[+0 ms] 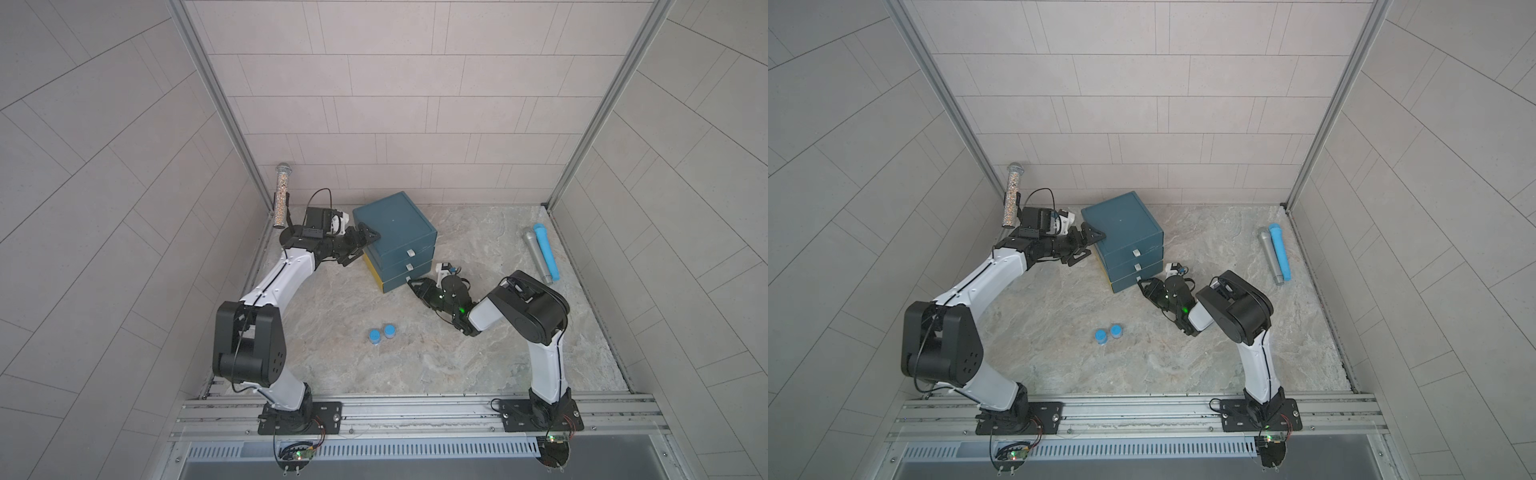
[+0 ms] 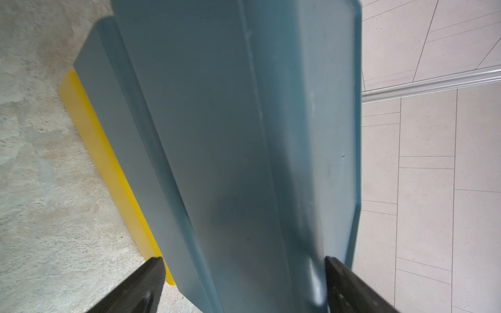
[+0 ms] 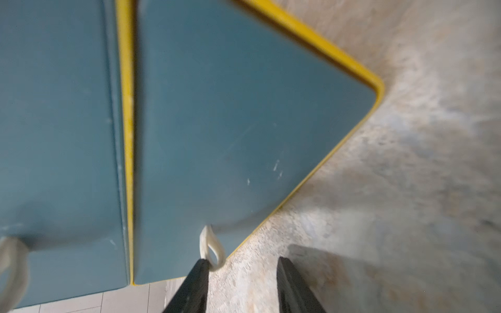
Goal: Put the paint cans in the drawer according to color
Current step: Open the drawer in the storage box.
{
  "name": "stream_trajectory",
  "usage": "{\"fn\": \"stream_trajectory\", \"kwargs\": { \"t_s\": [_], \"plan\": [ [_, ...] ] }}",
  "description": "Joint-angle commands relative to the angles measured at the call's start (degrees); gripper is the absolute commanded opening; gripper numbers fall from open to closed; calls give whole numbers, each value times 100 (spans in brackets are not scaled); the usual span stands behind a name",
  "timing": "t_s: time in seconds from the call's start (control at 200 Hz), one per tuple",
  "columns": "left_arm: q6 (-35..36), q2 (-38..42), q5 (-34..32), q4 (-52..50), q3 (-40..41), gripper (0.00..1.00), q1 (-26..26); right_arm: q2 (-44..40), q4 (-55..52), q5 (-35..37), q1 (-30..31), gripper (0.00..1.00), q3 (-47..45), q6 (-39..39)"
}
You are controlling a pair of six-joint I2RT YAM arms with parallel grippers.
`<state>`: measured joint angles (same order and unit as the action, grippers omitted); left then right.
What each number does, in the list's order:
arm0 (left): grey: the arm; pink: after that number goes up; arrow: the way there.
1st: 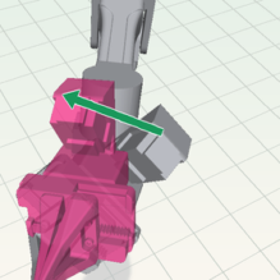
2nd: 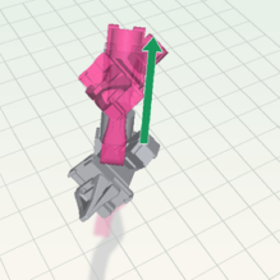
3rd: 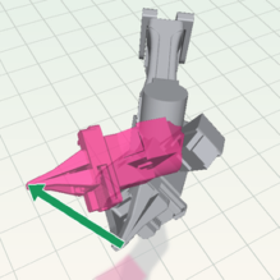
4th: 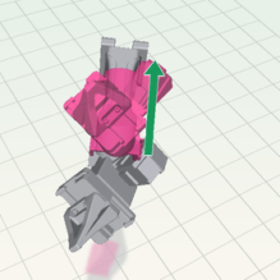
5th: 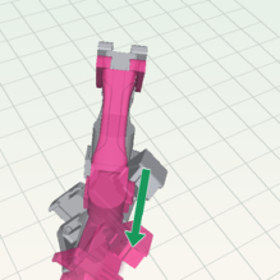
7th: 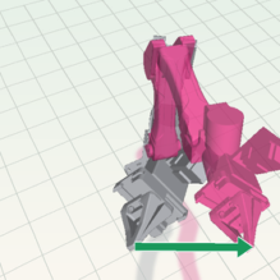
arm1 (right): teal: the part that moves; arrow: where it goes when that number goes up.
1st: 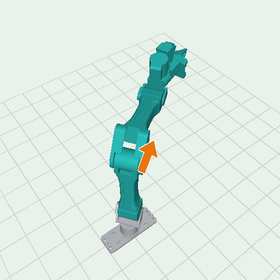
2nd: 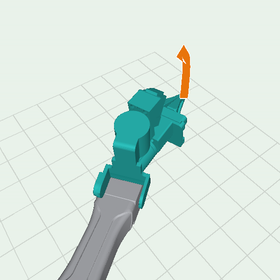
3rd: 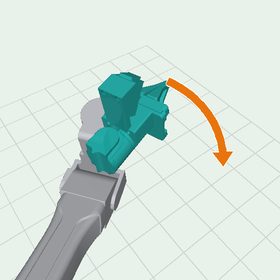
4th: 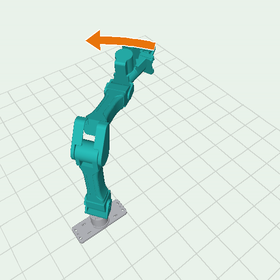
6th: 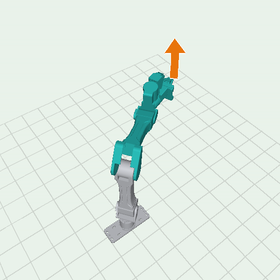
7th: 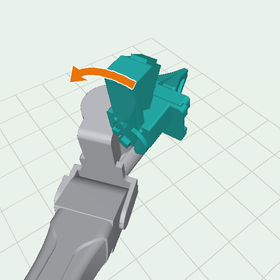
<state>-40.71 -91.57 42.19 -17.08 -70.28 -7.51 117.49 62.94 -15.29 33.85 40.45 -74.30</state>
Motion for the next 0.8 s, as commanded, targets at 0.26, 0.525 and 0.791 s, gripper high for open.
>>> {"fn": "stream_trajectory", "kwargs": {
  "t_s": [0.26, 0.525, 0.791],
  "plan": [
    [72, -133, -297, -577, 58, 97, -3, 377, 505, 35, 0, 45, 210, -231],
    [76, -141, -293, -577, 58, 97, -5, 512, 687, 0, -86, 24, 291, -339],
    [83, -129, -297, -577, 58, 97, -1, 230, 366, -91, -123, 0, 95, -135]
  ]
}}
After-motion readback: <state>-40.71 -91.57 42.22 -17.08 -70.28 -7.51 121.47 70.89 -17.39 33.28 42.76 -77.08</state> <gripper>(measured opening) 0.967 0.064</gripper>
